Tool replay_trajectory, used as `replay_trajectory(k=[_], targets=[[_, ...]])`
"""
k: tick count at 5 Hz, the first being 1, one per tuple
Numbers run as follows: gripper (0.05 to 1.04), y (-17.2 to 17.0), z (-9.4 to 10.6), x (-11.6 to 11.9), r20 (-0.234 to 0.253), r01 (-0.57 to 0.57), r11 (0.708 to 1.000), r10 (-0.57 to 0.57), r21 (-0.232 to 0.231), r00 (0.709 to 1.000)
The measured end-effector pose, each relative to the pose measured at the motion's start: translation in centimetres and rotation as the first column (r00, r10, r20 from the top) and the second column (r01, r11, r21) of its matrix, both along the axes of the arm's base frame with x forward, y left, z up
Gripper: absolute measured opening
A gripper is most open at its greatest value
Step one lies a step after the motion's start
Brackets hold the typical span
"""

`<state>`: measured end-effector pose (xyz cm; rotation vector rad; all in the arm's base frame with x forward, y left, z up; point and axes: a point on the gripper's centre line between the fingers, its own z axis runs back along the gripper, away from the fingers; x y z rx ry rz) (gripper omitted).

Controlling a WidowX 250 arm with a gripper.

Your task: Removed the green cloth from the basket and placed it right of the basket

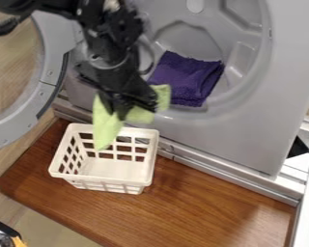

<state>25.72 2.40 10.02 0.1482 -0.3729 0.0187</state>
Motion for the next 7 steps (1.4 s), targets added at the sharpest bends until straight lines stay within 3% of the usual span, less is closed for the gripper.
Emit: replay_trajectory(k=[1,2,4,6,7], targets=[[0.085,-3.8,1.8,-0.3,0.034,0.022,0.999,-0.021,-0.025,0.999],[0.085,-8.1,1.9,-0.5,0.051,0.07,0.997,-0.068,-0.044,0.996],[0.085,-13.4,-3.3,-1.7,-0.034,0.075,0.993,-0.078,-0.096,0.996],[0.085,-15.6,-8.2,-1.3,-0.009,0.014,0.995,-0.015,-0.099,1.0],[0.085,-16.5,-10.5,-1.0,-0.038,0.018,0.993,-0.023,-0.121,0.999]])
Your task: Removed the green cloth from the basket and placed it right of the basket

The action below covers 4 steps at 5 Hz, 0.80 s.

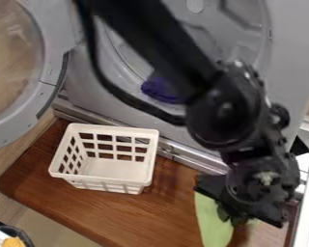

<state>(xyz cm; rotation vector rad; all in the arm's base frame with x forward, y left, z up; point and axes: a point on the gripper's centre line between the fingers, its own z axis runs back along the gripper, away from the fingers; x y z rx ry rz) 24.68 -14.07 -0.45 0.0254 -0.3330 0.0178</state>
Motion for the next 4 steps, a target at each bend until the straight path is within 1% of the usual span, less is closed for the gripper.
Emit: replay_trajectory(k=[1,2,3,4], targets=[[0.106,-0.51,-1.51,0.84,-0.014,-0.012,1.0,0.012,-0.028,1.0],[0.285,-0.15,-1.97,1.33,-0.023,-0.042,0.998,0.041,-0.054,0.999],[0.604,-0.28,-2.26,1.48,-0.038,-0.041,0.998,0.039,-0.057,0.999],[0.885,-0.14,-2.31,1.34,-0.047,-0.029,0.999,0.027,-0.044,0.999]])
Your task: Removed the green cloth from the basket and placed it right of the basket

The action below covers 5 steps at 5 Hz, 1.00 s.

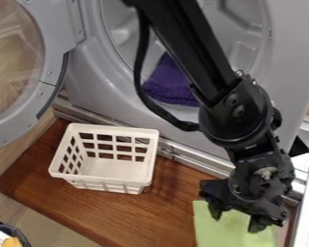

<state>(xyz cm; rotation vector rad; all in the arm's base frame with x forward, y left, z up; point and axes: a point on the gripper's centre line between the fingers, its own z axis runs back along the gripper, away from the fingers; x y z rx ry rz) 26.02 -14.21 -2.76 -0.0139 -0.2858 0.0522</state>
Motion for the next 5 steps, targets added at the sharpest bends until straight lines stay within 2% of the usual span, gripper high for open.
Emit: replay_trajectory(k=[1,2,3,4,5], targets=[[1.01,0.2,0.0,-0.2,-0.013,-0.001,1.0,0.001,0.012,1.0],[1.005,0.1,1.5,0.1,0.002,0.014,1.0,-0.014,-0.017,1.0],[1.0,0.2,4.0,0.1,0.022,0.065,0.998,-0.064,-0.023,0.998],[1.0,0.6,7.4,0.2,0.064,0.118,0.992,-0.115,-0.041,0.991],[1.0,1.6,9.2,-0.4,0.054,0.132,0.99,-0.129,-0.057,0.99]])
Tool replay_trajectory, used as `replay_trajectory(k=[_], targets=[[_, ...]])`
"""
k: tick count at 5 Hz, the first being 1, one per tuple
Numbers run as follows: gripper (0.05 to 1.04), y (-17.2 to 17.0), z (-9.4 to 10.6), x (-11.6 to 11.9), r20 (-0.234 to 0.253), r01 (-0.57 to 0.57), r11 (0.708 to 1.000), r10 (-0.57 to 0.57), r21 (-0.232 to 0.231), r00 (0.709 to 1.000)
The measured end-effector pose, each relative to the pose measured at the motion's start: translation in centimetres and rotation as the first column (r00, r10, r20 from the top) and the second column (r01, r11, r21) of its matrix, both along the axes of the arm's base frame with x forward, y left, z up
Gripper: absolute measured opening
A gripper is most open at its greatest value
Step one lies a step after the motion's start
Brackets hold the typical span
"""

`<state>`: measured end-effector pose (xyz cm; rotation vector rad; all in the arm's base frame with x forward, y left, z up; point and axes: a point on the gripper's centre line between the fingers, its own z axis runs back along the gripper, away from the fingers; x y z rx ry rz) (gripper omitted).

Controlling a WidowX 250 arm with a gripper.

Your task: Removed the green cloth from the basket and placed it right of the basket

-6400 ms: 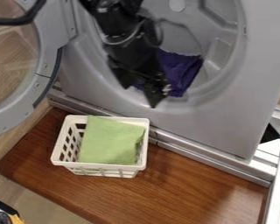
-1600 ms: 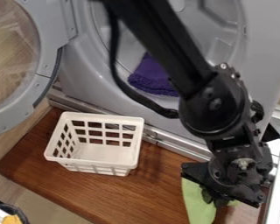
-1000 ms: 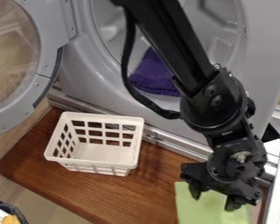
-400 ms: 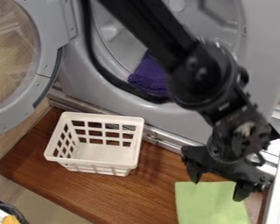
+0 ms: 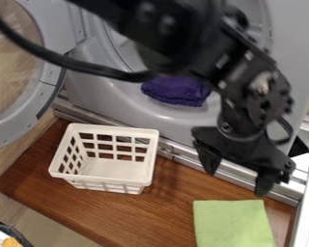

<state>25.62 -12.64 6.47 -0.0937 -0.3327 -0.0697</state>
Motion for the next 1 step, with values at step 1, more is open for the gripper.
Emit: replay_trajectory(k=[1], targets=[[1.0,0.06,0.07,-0.01,0.001,0.005,1.0,-0.005,0.003,1.0]])
